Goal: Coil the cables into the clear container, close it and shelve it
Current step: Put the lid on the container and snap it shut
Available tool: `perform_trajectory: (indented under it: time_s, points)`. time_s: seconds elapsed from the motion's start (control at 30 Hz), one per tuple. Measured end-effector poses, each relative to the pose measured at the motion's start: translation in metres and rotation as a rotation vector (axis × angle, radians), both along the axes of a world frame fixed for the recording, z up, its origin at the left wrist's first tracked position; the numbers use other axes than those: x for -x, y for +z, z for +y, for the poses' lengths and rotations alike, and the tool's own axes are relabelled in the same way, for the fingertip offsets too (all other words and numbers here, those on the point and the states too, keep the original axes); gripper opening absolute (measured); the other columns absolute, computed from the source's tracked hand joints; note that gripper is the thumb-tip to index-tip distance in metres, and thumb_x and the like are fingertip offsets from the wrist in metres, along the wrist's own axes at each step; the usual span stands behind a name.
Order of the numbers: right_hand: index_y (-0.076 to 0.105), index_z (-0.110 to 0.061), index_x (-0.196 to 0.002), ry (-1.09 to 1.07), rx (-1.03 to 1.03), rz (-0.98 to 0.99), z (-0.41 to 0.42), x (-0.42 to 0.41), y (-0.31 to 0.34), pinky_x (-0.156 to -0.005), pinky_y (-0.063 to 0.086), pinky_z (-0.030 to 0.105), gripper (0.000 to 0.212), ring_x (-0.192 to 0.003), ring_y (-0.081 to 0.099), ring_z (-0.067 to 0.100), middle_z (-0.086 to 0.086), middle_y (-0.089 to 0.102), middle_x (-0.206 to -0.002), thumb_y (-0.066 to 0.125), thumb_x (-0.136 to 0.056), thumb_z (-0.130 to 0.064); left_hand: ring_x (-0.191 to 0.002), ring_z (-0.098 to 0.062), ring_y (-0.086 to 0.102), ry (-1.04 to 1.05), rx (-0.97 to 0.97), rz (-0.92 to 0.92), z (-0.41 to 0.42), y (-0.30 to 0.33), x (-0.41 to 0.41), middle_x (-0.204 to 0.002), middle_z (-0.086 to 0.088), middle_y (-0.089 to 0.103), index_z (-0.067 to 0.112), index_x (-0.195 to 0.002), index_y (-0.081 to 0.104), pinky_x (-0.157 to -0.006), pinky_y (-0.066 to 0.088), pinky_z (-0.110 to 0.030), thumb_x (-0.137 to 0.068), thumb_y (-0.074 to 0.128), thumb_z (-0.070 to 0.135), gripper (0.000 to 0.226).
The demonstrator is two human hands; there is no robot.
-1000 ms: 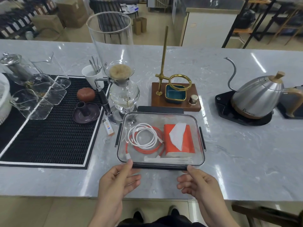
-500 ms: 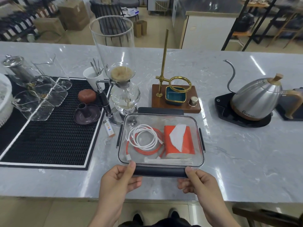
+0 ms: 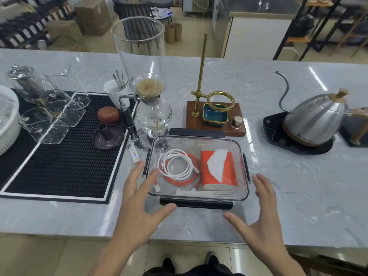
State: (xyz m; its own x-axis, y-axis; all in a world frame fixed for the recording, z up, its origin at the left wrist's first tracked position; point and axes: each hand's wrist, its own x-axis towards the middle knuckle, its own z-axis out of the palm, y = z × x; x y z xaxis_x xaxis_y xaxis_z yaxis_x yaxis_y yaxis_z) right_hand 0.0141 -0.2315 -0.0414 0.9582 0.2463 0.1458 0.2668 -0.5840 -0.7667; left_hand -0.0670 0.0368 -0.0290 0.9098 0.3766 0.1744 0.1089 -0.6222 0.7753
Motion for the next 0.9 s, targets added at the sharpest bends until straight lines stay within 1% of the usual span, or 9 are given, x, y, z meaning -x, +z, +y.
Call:
perform_trajectory:
  time_s: [0.07, 0.13, 0.2, 0.33, 0.4, 0.6, 0.73, 0.8, 0.9]
  points:
    - [0.022, -0.037, -0.153, 0.125, 0.071, -0.039, 0.003, -0.016, 0.006, -0.115, 0.017, 0.035, 0.110, -0.151, 0.005, 0.007, -0.013, 0.006, -0.163, 0.082, -0.064, -0.058, -0.150, -0.013, 0.009, -0.073, -0.067, -0.012, 0.005, -0.002, -0.008, -0.161, 0.015, 0.009, 0.044, -0.140, 0.044, -0.113, 0.021, -0.039, -0.056, 0.088, 0.052, 0.095]
    - [0.020, -0.036, -0.154, 0.210, 0.091, -0.047, 0.006, -0.030, 0.008, -0.117, 0.015, 0.046, 0.113, -0.152, -0.006, 0.012, -0.010, -0.004, -0.165, 0.079, -0.062, -0.067, -0.150, -0.013, 0.002, -0.127, -0.065, 0.004, 0.009, -0.004, -0.016, -0.163, 0.016, 0.001, 0.051, -0.140, 0.040, -0.114, 0.018, -0.039, -0.048, 0.088, 0.057, 0.104]
    - [0.018, -0.041, -0.153, 0.241, 0.088, 0.005, 0.008, -0.039, 0.007, -0.119, 0.018, 0.052, 0.115, -0.151, -0.012, 0.011, -0.011, -0.014, -0.164, 0.077, -0.059, -0.071, -0.150, -0.010, -0.001, -0.162, -0.034, 0.016, 0.012, -0.009, -0.023, -0.162, 0.018, -0.003, 0.057, -0.137, 0.040, -0.115, 0.017, -0.037, -0.045, 0.087, 0.060, 0.103]
    - [0.028, -0.047, -0.149, 0.252, 0.084, 0.059, 0.010, -0.042, 0.000, -0.116, 0.028, 0.034, 0.108, -0.148, -0.007, -0.005, -0.019, -0.018, -0.162, 0.077, -0.057, -0.073, -0.150, -0.011, 0.008, -0.153, -0.030, -0.020, 0.011, -0.018, -0.027, -0.163, 0.017, 0.003, 0.055, -0.135, 0.045, -0.114, 0.020, -0.033, -0.045, 0.090, 0.054, 0.100]
    - [0.030, -0.046, -0.149, 0.247, 0.091, 0.040, 0.010, -0.042, -0.003, -0.113, 0.028, 0.031, 0.106, -0.148, -0.005, -0.005, -0.017, -0.016, -0.163, 0.076, -0.057, -0.073, -0.150, -0.011, 0.010, -0.144, -0.031, -0.034, 0.011, -0.020, -0.028, -0.163, 0.016, 0.004, 0.052, -0.136, 0.045, -0.114, 0.020, -0.031, -0.046, 0.090, 0.051, 0.100]
    - [0.030, -0.045, -0.149, 0.241, 0.107, 0.015, 0.010, -0.042, -0.007, -0.113, 0.027, 0.032, 0.108, -0.148, -0.003, -0.003, -0.016, -0.013, -0.163, 0.075, -0.056, -0.073, -0.149, -0.012, 0.013, -0.148, -0.034, -0.080, 0.013, -0.027, -0.028, -0.163, 0.011, 0.009, 0.045, -0.134, 0.053, -0.115, 0.021, -0.027, -0.048, 0.090, 0.050, 0.094]
    - [0.032, -0.042, -0.149, 0.226, 0.096, 0.007, 0.011, -0.041, -0.007, -0.109, 0.021, 0.016, 0.108, -0.147, -0.002, -0.008, -0.015, -0.010, -0.164, 0.075, -0.055, -0.073, -0.148, -0.010, 0.017, -0.148, -0.036, -0.092, 0.014, -0.028, -0.029, -0.163, 0.010, 0.012, 0.045, -0.133, 0.053, -0.114, 0.018, -0.011, -0.047, 0.090, 0.049, 0.094]
    - [0.033, -0.041, -0.148, 0.215, 0.090, 0.012, 0.011, -0.040, -0.007, -0.105, 0.018, 0.009, 0.107, -0.147, -0.001, -0.008, -0.014, -0.007, -0.165, 0.076, -0.055, -0.073, -0.148, -0.009, 0.018, -0.148, -0.029, -0.098, 0.014, -0.027, -0.028, -0.163, 0.009, 0.013, 0.047, -0.133, 0.052, -0.113, 0.019, -0.010, -0.046, 0.091, 0.049, 0.095]
    - [0.033, -0.046, -0.146, 0.199, 0.049, 0.048, 0.011, -0.039, -0.007, -0.105, 0.016, 0.007, 0.106, -0.147, 0.001, -0.007, -0.017, -0.006, -0.164, 0.079, -0.053, -0.070, -0.147, -0.007, 0.020, -0.135, -0.006, -0.108, 0.013, -0.027, -0.028, -0.162, 0.009, 0.017, 0.047, -0.130, 0.054, -0.111, 0.021, -0.008, -0.044, 0.092, 0.047, 0.094]
